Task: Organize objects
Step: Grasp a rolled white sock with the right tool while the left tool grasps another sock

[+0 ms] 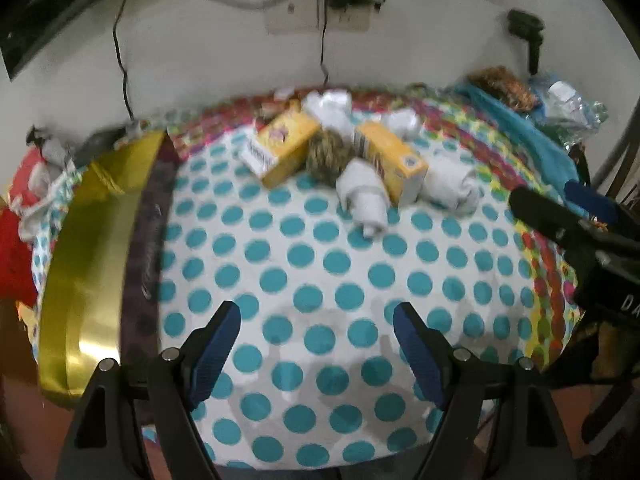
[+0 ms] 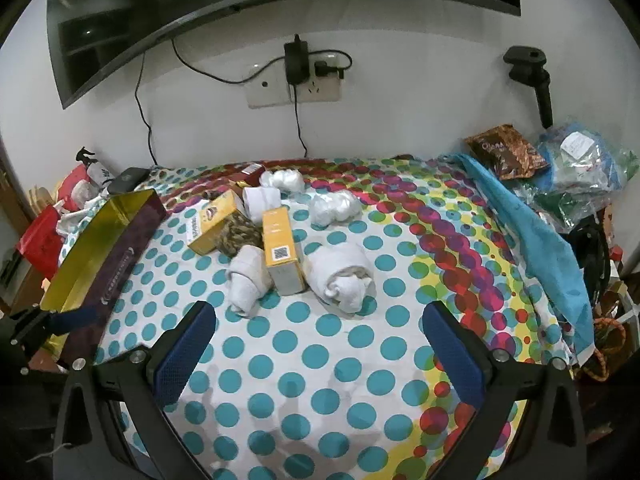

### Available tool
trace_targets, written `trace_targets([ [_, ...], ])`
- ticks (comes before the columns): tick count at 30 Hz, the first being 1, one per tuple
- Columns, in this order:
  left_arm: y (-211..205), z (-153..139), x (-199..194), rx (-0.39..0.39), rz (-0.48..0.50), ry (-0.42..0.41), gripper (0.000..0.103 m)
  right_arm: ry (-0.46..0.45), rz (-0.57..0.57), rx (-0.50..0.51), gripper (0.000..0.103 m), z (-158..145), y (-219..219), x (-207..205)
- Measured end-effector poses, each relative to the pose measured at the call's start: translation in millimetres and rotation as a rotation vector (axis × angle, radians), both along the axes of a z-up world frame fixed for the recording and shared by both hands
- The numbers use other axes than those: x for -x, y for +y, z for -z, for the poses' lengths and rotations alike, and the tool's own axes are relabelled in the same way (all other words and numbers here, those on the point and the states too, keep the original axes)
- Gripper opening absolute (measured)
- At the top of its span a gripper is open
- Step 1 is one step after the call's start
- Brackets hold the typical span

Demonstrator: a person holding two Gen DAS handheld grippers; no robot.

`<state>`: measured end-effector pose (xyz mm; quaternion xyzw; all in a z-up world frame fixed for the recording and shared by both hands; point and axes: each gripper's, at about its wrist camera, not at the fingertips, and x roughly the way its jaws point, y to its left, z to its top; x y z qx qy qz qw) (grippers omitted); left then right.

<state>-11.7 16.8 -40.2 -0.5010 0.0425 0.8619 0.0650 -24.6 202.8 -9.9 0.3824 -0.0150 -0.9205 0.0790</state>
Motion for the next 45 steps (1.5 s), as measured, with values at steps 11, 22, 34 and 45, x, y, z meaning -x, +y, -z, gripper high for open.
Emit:
trace_targets([
  [11, -7.3, 11.9, 14.9, -0.007, -0.064, -0.036, 0.081, 0.003, -0.132, -0.088, 0.102, 27.0, 3.5, 21.8],
  [22, -5.1, 22.4, 38.9, -0.059, -0.071, -0.056, 0.081, -0.058, -0.180, -0.140, 0.075, 60.1, -3.9, 72.1],
  [34, 22.6, 31.9, 68.9, -0.070, 0.005, -0.043, 0.081, -0.071, -0.183, -0.124, 0.037, 86.4, -9.0, 94.5],
  [45, 43.4, 40.0, 84.4, -0.068, 0.043, -0.044, 0.081, -0.027, 0.023, 0.015, 0.032, 82.9, 35.2, 96.7],
])
